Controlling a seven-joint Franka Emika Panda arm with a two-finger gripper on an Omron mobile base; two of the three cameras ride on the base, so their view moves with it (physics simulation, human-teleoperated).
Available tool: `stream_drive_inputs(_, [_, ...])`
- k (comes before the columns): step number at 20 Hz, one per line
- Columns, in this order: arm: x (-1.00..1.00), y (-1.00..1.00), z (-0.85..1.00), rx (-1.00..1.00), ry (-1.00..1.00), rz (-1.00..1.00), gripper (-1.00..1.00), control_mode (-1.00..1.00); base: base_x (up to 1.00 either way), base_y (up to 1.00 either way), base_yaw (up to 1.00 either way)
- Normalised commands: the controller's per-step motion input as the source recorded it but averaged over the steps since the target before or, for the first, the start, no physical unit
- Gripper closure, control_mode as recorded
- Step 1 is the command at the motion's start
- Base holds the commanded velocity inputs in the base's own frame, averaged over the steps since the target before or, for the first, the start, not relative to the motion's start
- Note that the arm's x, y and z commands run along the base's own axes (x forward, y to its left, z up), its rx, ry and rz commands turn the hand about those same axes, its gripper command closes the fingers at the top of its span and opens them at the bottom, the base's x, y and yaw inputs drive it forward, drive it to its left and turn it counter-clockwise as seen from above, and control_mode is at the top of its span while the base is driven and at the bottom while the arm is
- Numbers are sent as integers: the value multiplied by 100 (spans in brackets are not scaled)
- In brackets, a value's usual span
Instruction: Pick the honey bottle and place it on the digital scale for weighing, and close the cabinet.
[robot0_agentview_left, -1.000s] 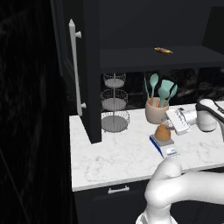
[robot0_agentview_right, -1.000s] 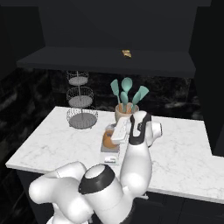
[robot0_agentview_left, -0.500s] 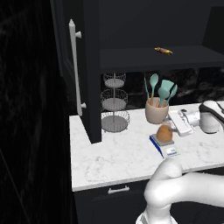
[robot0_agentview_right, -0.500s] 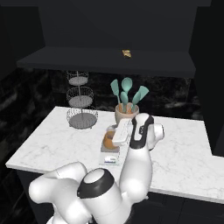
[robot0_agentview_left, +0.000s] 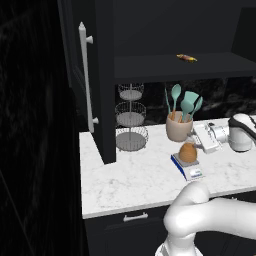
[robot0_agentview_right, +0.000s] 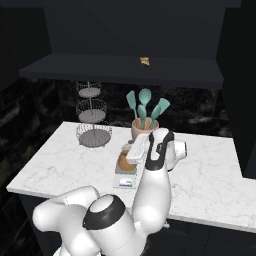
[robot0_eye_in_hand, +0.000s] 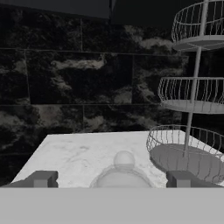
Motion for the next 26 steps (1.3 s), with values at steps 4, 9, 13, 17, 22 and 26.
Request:
stream_drive_inputs(4, [8, -13, 29, 3, 0, -7, -100, -100, 0, 0, 0])
stream_drive_inputs(9, [-11, -25, 62, 6, -4, -5, -100, -100, 0, 0, 0])
stream_drive_inputs(13, [-14, -32, 82, 6, -6, -3, -100, -100, 0, 0, 0])
stream_drive_inputs(17, [-29, -41, 50, 5, -8, -6, -100, -100, 0, 0, 0])
stream_drive_inputs(22, [-47, -34, -7, 1, -7, -2, -100, -100, 0, 0, 0])
stream_drive_inputs(26, [-18, -9, -2, 1, -1, -1, -100, -100, 0, 0, 0])
